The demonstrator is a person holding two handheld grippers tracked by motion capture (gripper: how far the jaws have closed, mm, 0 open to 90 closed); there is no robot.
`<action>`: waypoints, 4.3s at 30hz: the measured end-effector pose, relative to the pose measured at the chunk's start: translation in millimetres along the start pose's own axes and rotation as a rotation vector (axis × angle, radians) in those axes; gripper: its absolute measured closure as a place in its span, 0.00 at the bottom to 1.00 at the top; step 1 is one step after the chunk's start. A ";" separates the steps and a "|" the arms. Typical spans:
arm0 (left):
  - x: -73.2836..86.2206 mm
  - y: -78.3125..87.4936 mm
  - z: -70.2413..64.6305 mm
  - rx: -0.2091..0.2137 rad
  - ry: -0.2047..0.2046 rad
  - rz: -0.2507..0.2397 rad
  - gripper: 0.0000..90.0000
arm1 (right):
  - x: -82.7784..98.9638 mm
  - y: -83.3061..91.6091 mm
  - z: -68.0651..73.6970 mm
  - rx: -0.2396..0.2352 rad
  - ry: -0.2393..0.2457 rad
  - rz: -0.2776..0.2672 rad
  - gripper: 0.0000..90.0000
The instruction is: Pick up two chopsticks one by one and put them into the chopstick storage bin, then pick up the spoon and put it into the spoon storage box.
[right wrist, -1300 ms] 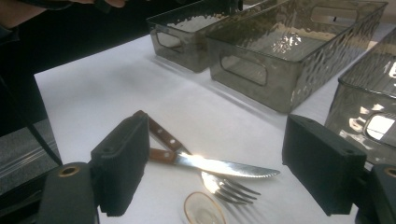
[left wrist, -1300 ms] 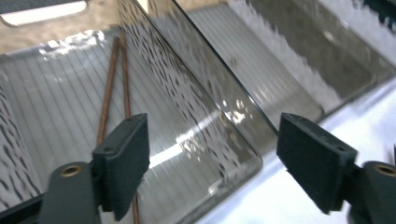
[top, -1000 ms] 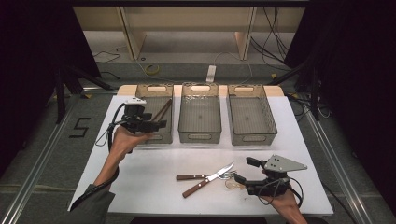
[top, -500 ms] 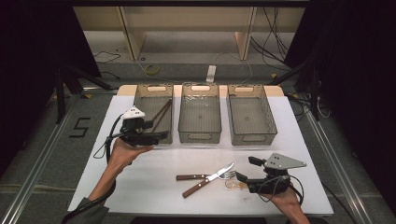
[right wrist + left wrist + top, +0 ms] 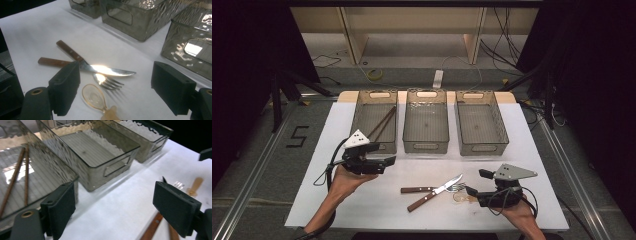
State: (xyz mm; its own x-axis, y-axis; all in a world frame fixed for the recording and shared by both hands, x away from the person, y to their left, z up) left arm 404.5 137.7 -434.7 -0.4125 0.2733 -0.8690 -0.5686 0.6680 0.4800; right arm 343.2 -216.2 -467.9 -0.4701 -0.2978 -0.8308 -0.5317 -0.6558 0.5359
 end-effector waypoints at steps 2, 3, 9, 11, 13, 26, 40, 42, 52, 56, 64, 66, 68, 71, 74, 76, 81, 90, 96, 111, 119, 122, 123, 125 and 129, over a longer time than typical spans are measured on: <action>2.0 1.9 -3.0 0.010 0.010 -0.007 0.19 | 0.7 -0.4 -0.6 0.005 -0.002 0.010 0.27; 3.0 2.8 -4.1 0.012 0.010 -0.009 0.19 | 0.9 -0.9 -0.8 0.004 -0.003 0.012 0.27; 9.4 6.9 -6.0 0.018 0.043 -0.025 0.18 | 2.9 -2.0 -2.3 0.006 0.003 0.043 0.27; 10.1 8.6 -8.9 0.016 0.044 -0.033 0.18 | 3.7 -2.0 -2.3 0.008 0.001 0.048 0.27; 11.7 9.3 -12.4 0.021 0.035 -0.030 0.18 | 4.8 -2.2 -2.9 0.010 0.000 0.051 0.27; 18.5 18.9 -22.5 0.031 0.042 -0.031 0.17 | 3.5 -3.2 -12.4 0.036 0.043 0.141 0.27; 18.2 19.3 -28.2 0.035 0.023 -0.044 0.17 | 15.2 4.8 -21.4 0.048 0.139 0.370 0.34; 18.1 19.5 -28.7 0.034 0.021 -0.043 0.17 | 16.2 4.8 -21.3 0.034 0.144 0.387 0.36; 18.1 19.9 -28.5 0.035 0.017 -0.046 0.17 | 24.4 -5.0 -22.4 -0.010 0.188 0.518 0.49; 18.2 19.6 -27.9 0.034 0.018 -0.045 0.17 | 26.3 -7.2 -22.9 -0.019 0.190 0.554 0.52; 18.7 18.3 -28.5 0.031 0.008 -0.037 0.17 | 32.5 -16.6 -21.9 -0.028 0.231 0.630 0.60; 18.5 18.4 -28.7 0.033 0.012 -0.040 0.17 | 32.4 -16.7 -21.2 -0.021 0.240 0.637 0.64; 18.5 18.4 -29.0 0.034 0.009 -0.038 0.17 | 32.6 -16.6 -20.2 -0.026 0.244 0.635 0.66; 19.0 17.6 -29.4 0.032 0.005 -0.034 0.17 | 32.8 -15.8 -19.3 -0.028 0.261 0.640 0.69; 19.0 17.6 -29.2 0.031 0.003 -0.034 0.17 | 33.0 -15.7 -17.9 -0.028 0.281 0.643 0.72; 19.2 17.4 -28.9 0.029 0.001 -0.031 0.17 | 33.3 -15.2 -16.8 -0.042 0.296 0.644 0.78; 19.3 17.4 -29.7 0.031 -0.007 -0.029 0.17 | 34.1 -13.8 -12.9 -0.061 0.333 0.660 0.84; 20.2 16.2 -30.3 0.029 -0.021 -0.016 0.17 | 31.6 -8.6 -9.6 -0.074 0.355 0.651 0.85; 19.4 16.4 -31.0 0.033 -0.013 -0.026 0.17 | 18.2 -0.6 -6.7 -0.106 0.323 0.553 0.85; 19.2 17.1 -31.8 0.031 -0.024 -0.030 0.17 | -39.2 -21.8 -16.5 0.057 0.165 0.282 0.85; 18.8 17.3 -31.9 0.027 -0.019 -0.039 0.17 | -67.4 -41.2 -19.5 0.067 0.128 0.224 0.85; 18.8 17.4 -31.7 0.027 -0.018 -0.039 0.17 | -76.4 -48.3 -21.4 0.074 0.122 0.212 0.85; 18.9 17.3 -31.6 0.027 -0.018 -0.039 0.17 | -79.1 -50.2 -21.6 0.075 0.119 0.210 0.85; 19.0 17.1 -31.5 0.026 -0.018 -0.037 0.17 | -84.2 -54.1 -22.7 0.074 0.113 0.204 0.85; 19.2 17.0 -31.4 0.025 -0.021 -0.034 0.17 | -93.9 -61.1 -26.1 0.084 0.106 0.192 0.85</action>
State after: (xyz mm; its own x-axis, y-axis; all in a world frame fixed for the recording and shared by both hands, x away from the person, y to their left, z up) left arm 364.6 132.5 -439.5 -0.3780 0.2648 -0.8871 -0.5641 0.6940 0.4475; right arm 438.2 -166.2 -426.5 -0.4939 -0.4860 -0.7210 -0.4981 -0.5215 0.6928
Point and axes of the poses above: each handheld gripper's, and its own axes: y roughly backward along the jaws, x roughly out of its underside, z roughly to its left, the point moved 5 cm from there along -y, roughly forward along the jaws, and after that the axes turned 4 degrees about -y, right-handed, at the moved point
